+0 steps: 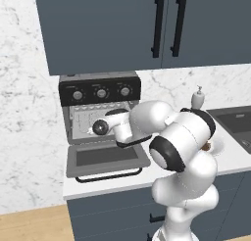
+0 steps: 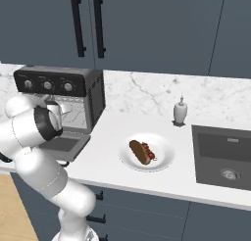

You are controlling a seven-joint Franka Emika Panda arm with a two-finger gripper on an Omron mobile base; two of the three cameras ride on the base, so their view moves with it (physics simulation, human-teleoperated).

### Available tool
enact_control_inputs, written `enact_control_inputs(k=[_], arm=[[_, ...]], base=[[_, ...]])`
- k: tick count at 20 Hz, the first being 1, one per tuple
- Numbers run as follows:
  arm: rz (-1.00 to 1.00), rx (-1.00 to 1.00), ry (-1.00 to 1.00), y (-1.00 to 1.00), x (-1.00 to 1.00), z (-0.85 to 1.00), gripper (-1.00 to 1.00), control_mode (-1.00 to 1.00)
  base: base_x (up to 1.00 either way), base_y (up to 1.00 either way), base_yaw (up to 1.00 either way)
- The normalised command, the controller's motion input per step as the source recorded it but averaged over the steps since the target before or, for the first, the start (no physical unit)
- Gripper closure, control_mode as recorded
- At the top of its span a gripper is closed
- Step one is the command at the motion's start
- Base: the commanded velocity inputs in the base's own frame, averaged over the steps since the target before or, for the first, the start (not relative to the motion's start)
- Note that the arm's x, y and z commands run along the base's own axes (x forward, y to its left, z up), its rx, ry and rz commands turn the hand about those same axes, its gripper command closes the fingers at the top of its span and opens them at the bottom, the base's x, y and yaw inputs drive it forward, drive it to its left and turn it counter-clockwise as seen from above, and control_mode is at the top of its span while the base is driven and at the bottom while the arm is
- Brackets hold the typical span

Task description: Pick up the kebab skewer and baguette bread, and place them inside the toaster oven. Close the toaster oven door and start by setting the timer.

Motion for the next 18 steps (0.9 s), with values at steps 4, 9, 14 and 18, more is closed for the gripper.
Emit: enact_control_inputs(k=[4,9,14,18], arm=[[0.00,0.00,-0.02,0.00,0.22,0.00,-1.00,-1.00],[0.00,-0.01,-0.06,0.00,0.10,0.03,-1.00,-1.00],[-0.04,-0.04,-0.07,0.00,0.00,0.13,-1.00,-1.00],[-0.06,-0.07,-0.04,0.00,0.00,0.26,-1.00,-1.00]], base=[[0.00,0.00,0.00],[0.00,0.00,0.00],[0.00,0.00,0.00],[0.00,0.00,0.00]])
